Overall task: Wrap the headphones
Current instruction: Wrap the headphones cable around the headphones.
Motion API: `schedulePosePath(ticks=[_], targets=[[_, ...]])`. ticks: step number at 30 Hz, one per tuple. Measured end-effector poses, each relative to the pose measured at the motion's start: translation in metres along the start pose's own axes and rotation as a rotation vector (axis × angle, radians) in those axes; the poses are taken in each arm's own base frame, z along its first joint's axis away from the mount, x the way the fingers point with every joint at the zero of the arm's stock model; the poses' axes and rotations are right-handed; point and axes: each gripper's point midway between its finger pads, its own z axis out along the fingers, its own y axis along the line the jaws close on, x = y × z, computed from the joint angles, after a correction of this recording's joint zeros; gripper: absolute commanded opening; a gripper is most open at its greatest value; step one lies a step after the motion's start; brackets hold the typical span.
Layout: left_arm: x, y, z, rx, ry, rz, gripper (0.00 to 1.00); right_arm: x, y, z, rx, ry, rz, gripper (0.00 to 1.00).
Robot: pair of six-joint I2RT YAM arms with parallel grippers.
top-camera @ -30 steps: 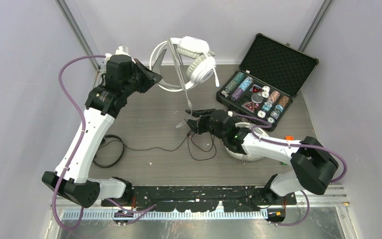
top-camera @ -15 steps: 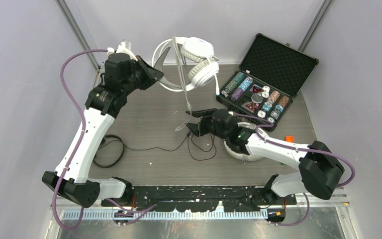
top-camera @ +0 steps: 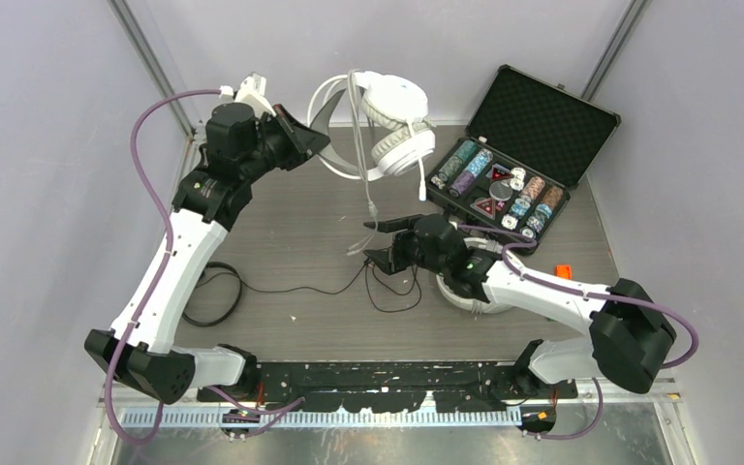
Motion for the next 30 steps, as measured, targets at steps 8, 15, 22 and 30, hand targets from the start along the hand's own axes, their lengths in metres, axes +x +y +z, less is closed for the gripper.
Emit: schedulePosePath(ticks=[8, 15, 22, 30], targets=[[0.000, -0.004, 0.001, 0.032, 0.002, 0.037, 0.00, -0.006, -0.009, -0.009, 0.011, -0.013, -0.001, 0.66], [-0.003, -0.007, 0.002, 0.049, -0.009, 0.057, 0.00, 0.001, -0.012, -0.001, 0.024, 0.035, 0.000, 0.55], [0.003, -0.004, 0.006, 0.060, -0.001, 0.052, 0.00, 0.008, 0.005, -0.001, -0.052, 0.059, 0.003, 0.59], [0.008, 0.002, 0.009, 0.054, 0.007, 0.056, 0.00, 0.010, 0.004, 0.001, -0.042, 0.070, 0.002, 0.49]])
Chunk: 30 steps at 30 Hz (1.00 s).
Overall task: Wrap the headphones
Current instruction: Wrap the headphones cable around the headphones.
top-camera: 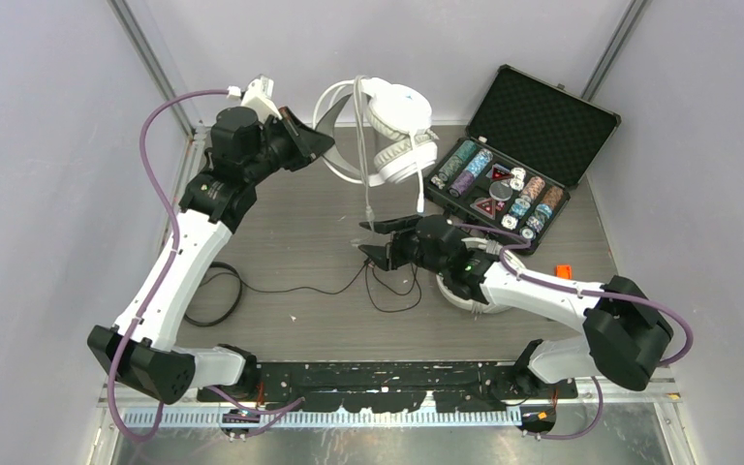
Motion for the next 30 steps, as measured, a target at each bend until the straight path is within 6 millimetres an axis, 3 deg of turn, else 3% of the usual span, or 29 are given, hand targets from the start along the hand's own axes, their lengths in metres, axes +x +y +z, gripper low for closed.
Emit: schedulePosePath(ticks=[5, 8, 9, 15, 19, 22, 26, 30], targets=[[-0.001, -0.001, 0.000, 0.004, -0.005, 0.000, 0.00, -0.001, 0.001, 0.000, -0.007, -0.006, 0.000, 0.32], [0.000, 0.000, 0.000, 0.002, 0.001, -0.007, 0.00, -0.007, 0.006, 0.001, -0.032, -0.031, 0.002, 0.04], [0.002, 0.000, -0.001, 0.001, 0.009, -0.010, 0.00, -0.010, 0.007, 0.001, -0.039, -0.039, 0.005, 0.01], [0.025, -0.011, -0.018, 0.040, 0.172, 0.011, 0.00, -0.056, 0.045, 0.005, -0.166, -0.110, 0.047, 0.00], [0.044, -0.023, -0.039, 0.112, 0.315, 0.055, 0.00, -0.083, 0.069, -0.001, -0.231, -0.163, -0.029, 0.00], [0.059, -0.019, -0.049, 0.124, 0.412, 0.079, 0.00, -0.102, 0.078, -0.004, -0.252, -0.209, -0.112, 0.00], [0.074, -0.001, -0.047, 0.113, 0.509, 0.082, 0.00, -0.104, 0.079, -0.006, -0.252, -0.212, -0.255, 0.00], [0.077, 0.006, -0.047, 0.136, 0.539, 0.076, 0.00, -0.098, 0.079, -0.007, -0.256, -0.183, -0.378, 0.00]])
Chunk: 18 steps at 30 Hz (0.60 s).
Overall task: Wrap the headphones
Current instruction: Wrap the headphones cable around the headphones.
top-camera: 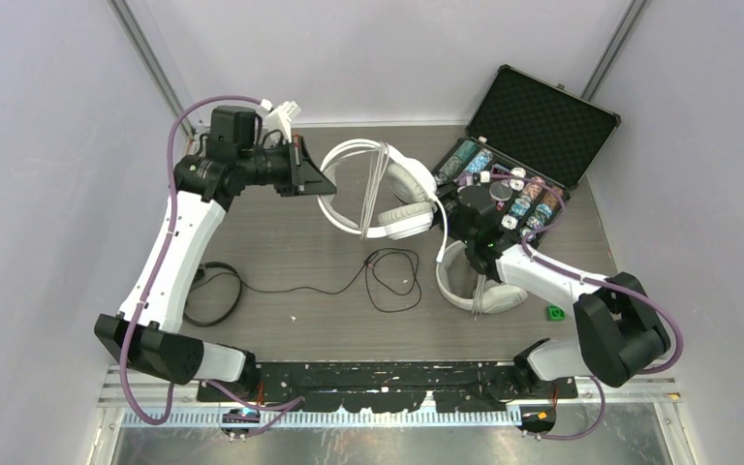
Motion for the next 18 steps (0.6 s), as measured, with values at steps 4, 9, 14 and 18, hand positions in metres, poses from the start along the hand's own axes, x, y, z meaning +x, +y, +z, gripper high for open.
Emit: schedulePosePath(ticks=[4, 9, 14, 18], targets=[[0.003, 0.003, 0.002, 0.022, 0.000, 0.009, 0.00, 0.005, 0.012, -0.001, -0.056, 0.043, -0.076, 0.00], [0.004, 0.015, 0.007, -0.006, 0.001, 0.007, 0.00, 0.013, 0.033, -0.002, -0.138, 0.097, -0.159, 0.00], [0.006, 0.033, 0.022, -0.032, 0.041, -0.021, 0.05, 0.028, 0.060, -0.006, -0.222, 0.161, -0.239, 0.00], [0.010, 0.047, 0.038, -0.037, 0.090, -0.063, 0.00, 0.043, 0.081, -0.010, -0.289, 0.207, -0.283, 0.00]])
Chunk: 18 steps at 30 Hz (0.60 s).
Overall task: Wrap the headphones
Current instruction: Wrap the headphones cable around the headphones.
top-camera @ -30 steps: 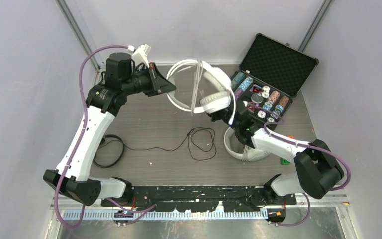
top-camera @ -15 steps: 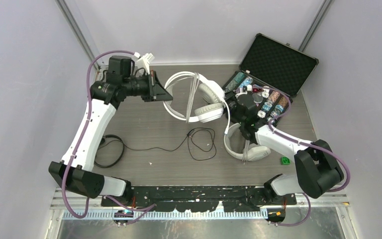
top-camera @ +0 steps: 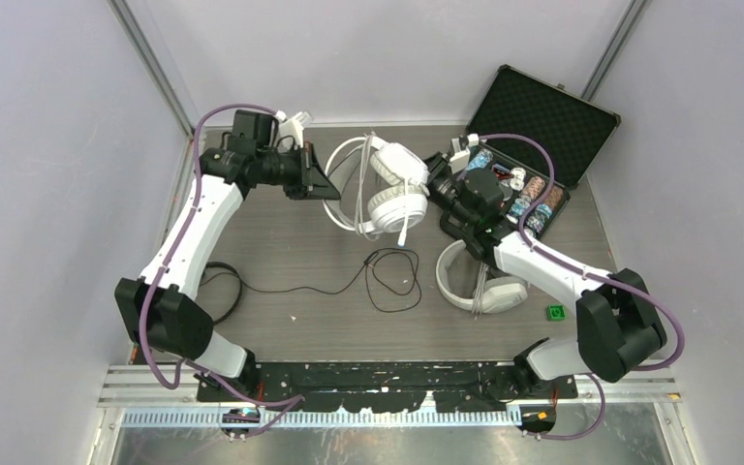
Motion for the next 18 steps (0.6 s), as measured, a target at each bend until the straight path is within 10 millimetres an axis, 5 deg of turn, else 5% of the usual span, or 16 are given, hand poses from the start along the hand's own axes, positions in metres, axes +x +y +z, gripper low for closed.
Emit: schedulePosePath(ticks=[6, 18], targets=[[0.003, -0.005, 0.005, 0.069, 0.018, 0.019, 0.00, 0.009, 0.005, 0.002, -0.023, 0.032, -0.041, 0.00], [0.009, -0.013, 0.013, 0.148, 0.033, 0.075, 0.00, 0.027, -0.016, 0.007, 0.077, 0.065, -0.227, 0.00]])
